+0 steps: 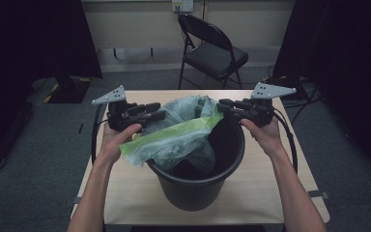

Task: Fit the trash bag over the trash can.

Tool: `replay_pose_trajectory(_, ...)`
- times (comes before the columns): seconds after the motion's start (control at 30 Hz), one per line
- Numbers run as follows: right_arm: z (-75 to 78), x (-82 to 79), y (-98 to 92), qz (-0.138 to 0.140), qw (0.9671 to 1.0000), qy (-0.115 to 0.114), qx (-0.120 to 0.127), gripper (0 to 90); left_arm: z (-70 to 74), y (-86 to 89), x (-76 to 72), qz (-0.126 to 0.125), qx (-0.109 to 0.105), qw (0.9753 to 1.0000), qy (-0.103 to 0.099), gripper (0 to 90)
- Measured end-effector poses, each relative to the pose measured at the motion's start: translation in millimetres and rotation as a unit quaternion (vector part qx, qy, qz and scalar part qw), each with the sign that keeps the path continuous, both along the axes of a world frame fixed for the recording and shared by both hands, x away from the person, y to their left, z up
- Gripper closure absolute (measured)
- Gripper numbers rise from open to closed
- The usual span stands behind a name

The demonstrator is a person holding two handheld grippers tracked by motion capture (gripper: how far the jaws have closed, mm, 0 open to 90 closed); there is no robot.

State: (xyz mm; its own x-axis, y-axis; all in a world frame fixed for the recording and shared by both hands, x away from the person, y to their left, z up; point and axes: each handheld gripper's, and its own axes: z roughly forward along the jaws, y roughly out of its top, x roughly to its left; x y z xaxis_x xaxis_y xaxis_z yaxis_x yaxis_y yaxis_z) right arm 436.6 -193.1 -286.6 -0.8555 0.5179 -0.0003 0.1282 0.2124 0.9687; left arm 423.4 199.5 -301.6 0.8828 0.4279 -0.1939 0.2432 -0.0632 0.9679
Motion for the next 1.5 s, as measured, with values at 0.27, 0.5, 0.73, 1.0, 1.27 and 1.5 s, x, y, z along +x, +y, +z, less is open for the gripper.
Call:
replay_pose_trajectory(0.27,3.1,-3.5,-5.6,-0.018,0.9995,-0.019,0.019,90.0,-6.1,8.5,-11.4,0.004,-0.023,0.9997,-0.002,48.0)
replay_pose_trajectory(0.5,-6.5,-24.3,-27.5,-0.052,0.9972,-0.041,0.035,90.0,-8.9,9.5,-19.0,0.013,-0.043,0.9990,0.006,43.3)
replay_pose_trajectory(0.73,-32.5,-25.2,-45.2,-0.070,0.9967,-0.010,0.040,90.0,-3.7,11.0,-13.6,0.018,-0.034,0.9992,0.009,44.7)
replay_pose_trajectory(1.0,-40.4,-15.4,-34.9,-0.063,0.9974,0.002,0.035,90.0,5.5,0.4,22.9,0.000,-0.008,0.9999,0.011,50.2)
replay_pose_trajectory(1.27,-36.0,-8.8,-33.8,-0.065,0.9972,0.002,0.036,90.0,6.7,2.9,13.2,0.008,0.006,0.9999,-0.012,80.4)
replay_pose_trajectory(1.5,-31.7,-12.4,-38.6,-0.069,0.9971,-0.003,0.031,90.0,3.1,23.4,-6.9,0.025,-0.002,0.9994,-0.025,90.0)
